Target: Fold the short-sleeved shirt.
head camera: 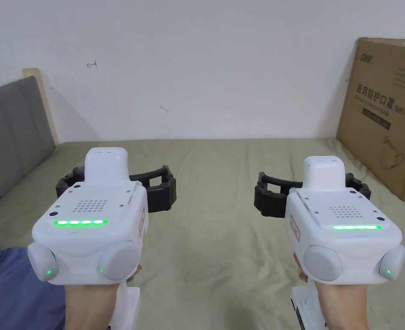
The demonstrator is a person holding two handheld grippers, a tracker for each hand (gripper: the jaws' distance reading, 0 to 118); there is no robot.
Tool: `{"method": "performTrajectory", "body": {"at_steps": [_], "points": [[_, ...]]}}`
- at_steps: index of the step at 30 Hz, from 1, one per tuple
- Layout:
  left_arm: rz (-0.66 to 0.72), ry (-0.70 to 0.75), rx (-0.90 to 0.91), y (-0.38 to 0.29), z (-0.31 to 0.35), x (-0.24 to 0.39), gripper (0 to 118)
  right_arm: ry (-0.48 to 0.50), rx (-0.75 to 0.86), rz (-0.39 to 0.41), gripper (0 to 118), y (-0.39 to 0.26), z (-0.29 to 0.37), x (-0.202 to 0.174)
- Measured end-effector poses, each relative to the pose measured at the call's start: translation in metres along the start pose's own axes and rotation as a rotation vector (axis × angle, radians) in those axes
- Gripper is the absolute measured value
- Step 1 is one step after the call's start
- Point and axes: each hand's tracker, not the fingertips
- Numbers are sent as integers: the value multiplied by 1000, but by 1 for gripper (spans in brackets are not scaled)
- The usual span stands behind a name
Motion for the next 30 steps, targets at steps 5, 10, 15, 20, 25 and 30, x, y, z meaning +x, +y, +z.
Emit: {"method": "performTrajectory", "body": {"at_steps": [5, 10, 15, 20, 25, 30], "points": [[2, -21, -15, 1, 2, 4, 94, 5, 7, 0, 101, 0, 2, 0], [-32, 10, -2, -2, 3, 7, 12, 15, -2, -35, 22, 1, 1, 3], [-8, -68, 16, -3, 6, 3, 0, -19, 20, -88, 2, -2, 3, 6], [-5, -71, 6, -4, 4, 5, 0, -39, -4, -9, 1, -5, 0, -3], [18, -52, -15, -7, -1, -1, 0, -10, -6, -20, 1, -4, 0, -12], [39, 4, -28, -5, 3, -23, 0, 30, -15, -46, 1, 1, -9, -24]]}}
